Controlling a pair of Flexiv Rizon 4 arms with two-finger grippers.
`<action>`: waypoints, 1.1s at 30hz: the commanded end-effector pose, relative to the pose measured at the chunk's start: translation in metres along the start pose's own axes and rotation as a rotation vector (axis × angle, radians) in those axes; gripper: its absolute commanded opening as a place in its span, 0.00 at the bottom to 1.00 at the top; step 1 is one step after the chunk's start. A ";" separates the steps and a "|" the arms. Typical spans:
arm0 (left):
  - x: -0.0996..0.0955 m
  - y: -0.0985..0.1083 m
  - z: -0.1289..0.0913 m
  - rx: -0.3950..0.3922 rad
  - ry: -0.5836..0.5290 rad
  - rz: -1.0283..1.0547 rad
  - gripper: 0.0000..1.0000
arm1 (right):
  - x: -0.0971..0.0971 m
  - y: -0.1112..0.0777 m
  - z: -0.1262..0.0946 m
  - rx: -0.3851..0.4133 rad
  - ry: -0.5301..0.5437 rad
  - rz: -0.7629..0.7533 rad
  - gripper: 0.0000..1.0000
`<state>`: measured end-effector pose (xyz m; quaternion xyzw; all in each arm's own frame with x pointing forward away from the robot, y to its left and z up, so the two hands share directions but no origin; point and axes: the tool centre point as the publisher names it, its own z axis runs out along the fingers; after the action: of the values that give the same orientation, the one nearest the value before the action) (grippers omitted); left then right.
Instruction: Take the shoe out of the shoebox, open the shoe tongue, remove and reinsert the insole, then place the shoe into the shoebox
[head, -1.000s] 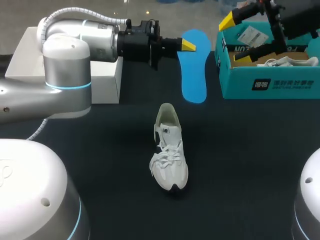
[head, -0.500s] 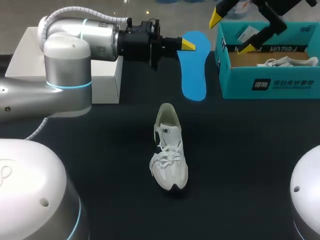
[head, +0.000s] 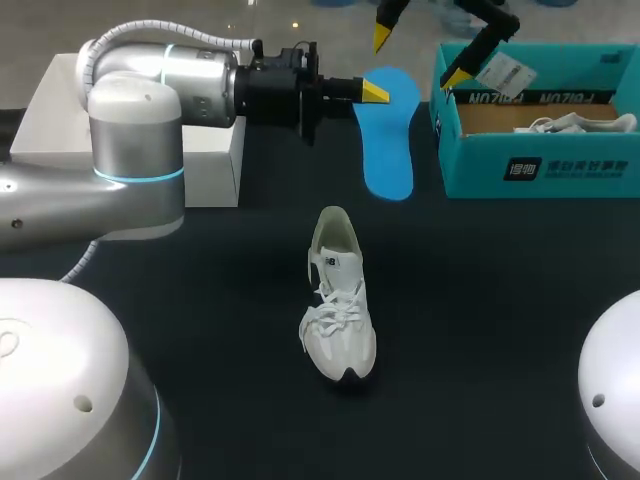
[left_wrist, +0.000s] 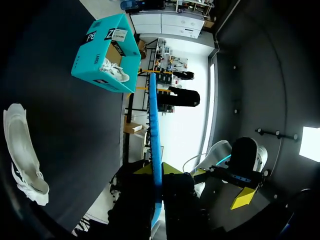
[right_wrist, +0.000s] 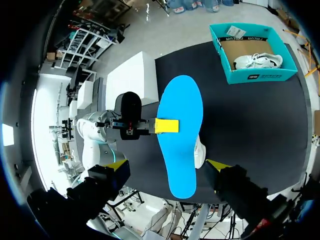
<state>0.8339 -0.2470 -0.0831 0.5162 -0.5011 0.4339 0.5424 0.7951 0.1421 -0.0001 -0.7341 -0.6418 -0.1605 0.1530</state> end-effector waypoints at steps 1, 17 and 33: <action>0.000 0.002 -0.002 0.007 -0.010 -0.001 0.00 | 0.013 0.004 -0.004 -0.010 -0.500 0.009 1.00; -0.002 0.003 -0.012 0.018 0.008 -0.035 0.00 | 0.016 0.005 -0.011 -0.051 -0.512 -0.046 1.00; 0.001 0.004 -0.014 0.024 0.021 -0.032 0.00 | 0.027 0.006 -0.004 -0.055 -0.462 -0.109 1.00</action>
<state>0.8336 -0.2327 -0.0814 0.5253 -0.4829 0.4345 0.5496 0.8043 0.1647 0.0154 -0.7195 -0.6938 -0.0118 -0.0279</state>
